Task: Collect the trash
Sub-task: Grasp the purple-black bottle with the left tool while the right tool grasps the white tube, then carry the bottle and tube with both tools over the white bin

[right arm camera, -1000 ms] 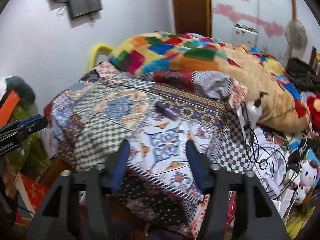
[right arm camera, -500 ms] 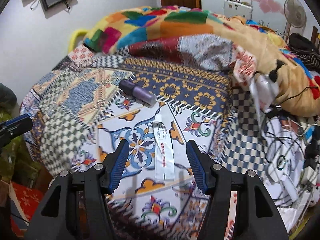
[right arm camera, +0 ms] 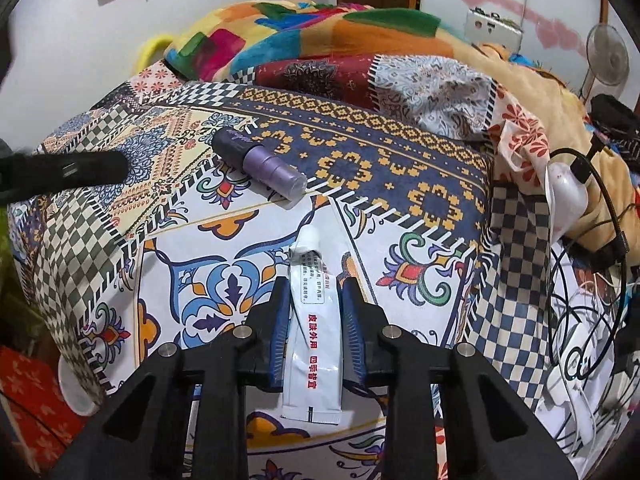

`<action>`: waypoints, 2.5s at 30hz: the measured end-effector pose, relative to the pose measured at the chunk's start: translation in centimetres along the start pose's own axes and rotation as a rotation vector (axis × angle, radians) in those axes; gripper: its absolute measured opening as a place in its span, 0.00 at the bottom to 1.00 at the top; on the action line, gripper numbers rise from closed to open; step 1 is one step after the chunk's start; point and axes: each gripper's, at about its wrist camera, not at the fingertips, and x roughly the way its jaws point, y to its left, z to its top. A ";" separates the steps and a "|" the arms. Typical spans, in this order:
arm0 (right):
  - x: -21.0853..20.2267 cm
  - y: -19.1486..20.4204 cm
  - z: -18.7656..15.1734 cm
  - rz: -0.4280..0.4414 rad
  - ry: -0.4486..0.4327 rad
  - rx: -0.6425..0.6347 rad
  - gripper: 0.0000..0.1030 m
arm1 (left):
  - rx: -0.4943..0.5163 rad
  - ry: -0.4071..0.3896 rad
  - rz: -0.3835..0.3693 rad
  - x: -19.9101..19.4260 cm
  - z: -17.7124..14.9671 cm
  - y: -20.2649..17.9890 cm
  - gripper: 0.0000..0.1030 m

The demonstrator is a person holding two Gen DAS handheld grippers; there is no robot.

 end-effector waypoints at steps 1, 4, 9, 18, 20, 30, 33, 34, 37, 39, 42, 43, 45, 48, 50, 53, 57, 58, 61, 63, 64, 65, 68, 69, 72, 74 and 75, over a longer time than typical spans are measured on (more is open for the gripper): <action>-0.2 0.0 -0.2 -0.003 -0.011 -0.009 0.23 | -0.012 0.007 -0.002 0.8 0.4 -0.2 0.37; -0.3 0.0 -0.5 -0.022 -0.026 -0.025 0.23 | -0.082 0.024 -0.027 2.4 1.5 -0.3 0.37; -0.2 -0.4 -0.1 -0.030 -0.046 0.011 0.23 | -0.149 0.040 -0.031 4.6 2.8 -1.1 0.37; -1.5 -1.9 0.4 -0.035 -0.092 0.058 0.23 | -0.199 0.044 0.078 8.0 3.4 -3.0 0.37; -1.7 -2.1 0.3 -0.033 -0.096 0.064 0.23 | -0.155 0.021 0.125 8.3 3.4 -3.8 0.37; -2.8 -2.3 0.5 -0.022 -0.099 0.090 0.23 | -0.057 0.029 0.141 7.8 2.8 -4.3 0.25; -3.8 -2.3 0.9 -0.025 -0.113 0.095 0.23 | -0.028 0.018 0.127 6.0 2.3 -4.5 0.25; -4.1 -2.2 1.0 -0.024 -0.118 0.095 0.23 | -0.015 0.010 0.124 5.1 2.2 -4.6 0.25; -5.5 -2.0 1.4 -0.023 -0.137 0.097 0.23 | 0.019 -0.019 0.125 2.5 1.9 -5.1 0.25; -6.8 -1.7 1.8 -0.020 -0.155 0.099 0.23 | 0.030 -0.044 0.132 0.7 1.9 -5.5 0.25; -8.4 -1.3 2.4 -0.015 -0.176 0.099 0.23 | 0.037 -0.073 0.125 -2.2 1.8 -5.8 0.25; -9.1 -1.0 2.6 -0.015 -0.184 0.098 0.23 | 0.040 -0.087 0.125 -3.5 1.6 -5.7 0.25; -10.6 -0.4 2.9 -0.018 -0.202 0.090 0.23 | 0.049 -0.110 0.126 -5.9 1.2 -5.7 0.25; -12.8 0.6 3.3 -0.023 -0.233 0.072 0.23 | 0.071 -0.154 0.154 -9.3 0.3 -5.5 0.25; -14.3 1.4 3.5 -0.026 -0.253 0.060 0.23 | 0.077 -0.173 0.161 -11.6 -0.4 -5.2 0.25; -16.4 2.7 3.7 -0.025 -0.283 0.045 0.23 | 0.077 -0.202 0.174 -15.2 -1.7 -4.4 0.25; -18.9 4.7 3.8 -0.013 -0.317 0.024 0.23 | 0.064 -0.244 0.191 -19.8 -3.6 -3.0 0.25; -19.5 5.3 3.8 -0.009 -0.324 0.017 0.23 | 0.060 -0.252 0.193 -20.8 -4.1 -2.7 0.25; -21.4 7.6 3.8 0.001 -0.349 -0.016 0.23 | 0.056 -0.283 0.217 -23.9 -5.7 -1.5 0.25; -22.2 8.8 3.7 0.010 -0.359 -0.034 0.23 | 0.047 -0.307 0.235 -25.9 -7.0 -0.7 0.25; -22.5 9.4 3.5 0.016 -0.362 -0.039 0.23 | 0.037 -0.314 0.239 -26.8 -7.6 -0.2 0.25; -22.9 10.2 3.4 0.023 -0.365 -0.047 0.23 | 0.029 -0.319 0.240 -27.5 -8.0 0.3 0.25; -24.0 12.4 3.1 0.047 -0.367 -0.060 0.23 | -0.003 -0.343 0.260 -30.3 -10.1 2.1 0.25; -24.3 13.2 2.9 0.054 -0.369 -0.070 0.23 | -0.009 -0.347 0.266 -31.0 -10.6 2.5 0.25; -25.1 15.7 2.5 0.078 -0.376 -0.103 0.23 | -0.036 -0.361 0.293 -33.5 -13.0 4.3 0.25; -25.6 17.5 2.1 0.097 -0.379 -0.124 0.23 | -0.060 -0.367 0.308 -34.8 -14.4 5.6 0.25; -25.7 18.3 1.9 0.106 -0.380 -0.133 0.23 | -0.075 -0.368 0.312 -35.5 -15.2 6.3 0.25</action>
